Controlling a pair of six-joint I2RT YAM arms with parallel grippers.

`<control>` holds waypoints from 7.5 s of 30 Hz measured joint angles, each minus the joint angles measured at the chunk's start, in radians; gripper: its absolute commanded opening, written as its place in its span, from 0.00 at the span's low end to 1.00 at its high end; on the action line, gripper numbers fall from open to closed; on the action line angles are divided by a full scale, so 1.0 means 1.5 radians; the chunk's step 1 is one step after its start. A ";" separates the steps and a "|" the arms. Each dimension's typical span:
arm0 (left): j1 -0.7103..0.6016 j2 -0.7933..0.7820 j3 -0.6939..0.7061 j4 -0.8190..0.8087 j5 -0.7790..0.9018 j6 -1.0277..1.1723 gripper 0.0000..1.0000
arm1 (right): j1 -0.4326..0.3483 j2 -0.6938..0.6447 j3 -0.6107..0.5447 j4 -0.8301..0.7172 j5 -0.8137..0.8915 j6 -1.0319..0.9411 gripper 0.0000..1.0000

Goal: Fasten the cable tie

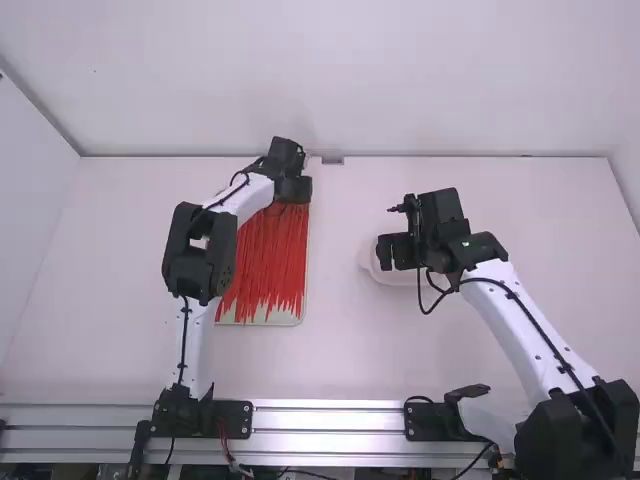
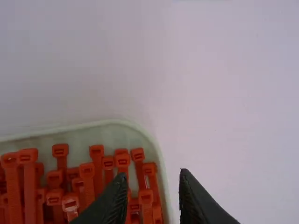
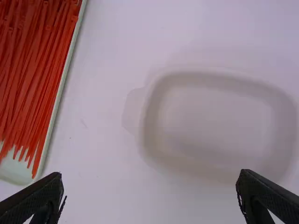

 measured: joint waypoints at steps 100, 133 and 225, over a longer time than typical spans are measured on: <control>-0.031 0.000 -0.082 0.069 -0.135 -0.045 0.02 | 0.002 0.000 0.000 -0.015 0.000 0.000 0.98; -0.056 -0.696 -0.557 0.175 -0.217 -0.052 0.02 | 0.036 0.000 0.000 0.067 -0.001 -0.002 0.98; -0.032 -0.752 -0.558 0.449 0.088 -0.140 0.41 | 0.097 0.000 0.000 0.426 -0.233 0.016 0.00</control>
